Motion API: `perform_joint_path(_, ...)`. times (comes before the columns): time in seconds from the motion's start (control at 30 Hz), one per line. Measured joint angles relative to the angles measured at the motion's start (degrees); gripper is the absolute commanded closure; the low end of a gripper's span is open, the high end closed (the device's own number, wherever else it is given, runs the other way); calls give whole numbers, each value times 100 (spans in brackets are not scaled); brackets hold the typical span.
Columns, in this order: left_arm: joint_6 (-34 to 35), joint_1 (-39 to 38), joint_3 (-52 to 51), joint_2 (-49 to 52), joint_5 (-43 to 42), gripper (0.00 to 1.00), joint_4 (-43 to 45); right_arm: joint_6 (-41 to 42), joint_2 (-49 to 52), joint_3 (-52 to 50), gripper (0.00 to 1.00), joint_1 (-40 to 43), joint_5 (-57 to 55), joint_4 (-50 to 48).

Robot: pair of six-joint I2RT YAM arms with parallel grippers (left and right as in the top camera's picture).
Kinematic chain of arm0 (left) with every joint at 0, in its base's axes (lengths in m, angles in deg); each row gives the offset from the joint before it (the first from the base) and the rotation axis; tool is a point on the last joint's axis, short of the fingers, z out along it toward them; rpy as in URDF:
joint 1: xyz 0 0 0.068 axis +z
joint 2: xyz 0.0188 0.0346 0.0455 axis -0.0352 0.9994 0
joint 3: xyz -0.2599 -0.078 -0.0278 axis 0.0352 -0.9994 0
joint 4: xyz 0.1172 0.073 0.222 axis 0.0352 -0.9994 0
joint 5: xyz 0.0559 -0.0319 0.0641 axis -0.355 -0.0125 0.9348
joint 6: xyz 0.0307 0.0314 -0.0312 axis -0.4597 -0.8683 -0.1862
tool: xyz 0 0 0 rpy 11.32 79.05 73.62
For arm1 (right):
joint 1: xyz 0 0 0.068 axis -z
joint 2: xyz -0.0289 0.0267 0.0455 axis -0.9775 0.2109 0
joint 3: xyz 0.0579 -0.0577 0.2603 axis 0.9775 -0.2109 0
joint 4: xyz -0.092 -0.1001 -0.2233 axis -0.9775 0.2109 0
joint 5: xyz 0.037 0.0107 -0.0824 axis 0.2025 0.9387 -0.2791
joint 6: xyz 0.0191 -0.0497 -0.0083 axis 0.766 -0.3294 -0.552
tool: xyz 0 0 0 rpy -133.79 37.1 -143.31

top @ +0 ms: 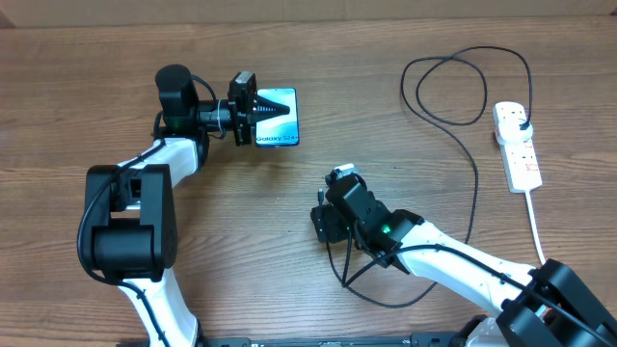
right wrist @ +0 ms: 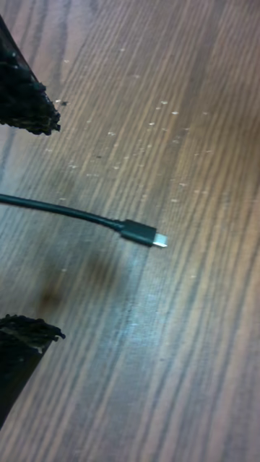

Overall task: Plug charger to phone and switch on socket
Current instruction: 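Move the right gripper down to the black USB-C cable end, then grasp the USB-C plug with the right gripper and lift it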

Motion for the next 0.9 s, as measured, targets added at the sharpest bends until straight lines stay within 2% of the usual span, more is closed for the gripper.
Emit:
perform_joint_path(0.17,-31,0,0,0,-31,96,-2,-140,116,37,37,2,-63,-131)
perform_joint_path(0.9,-216,0,0,0,-28,96,-2,-588,815,48,44,0,-70,-999)
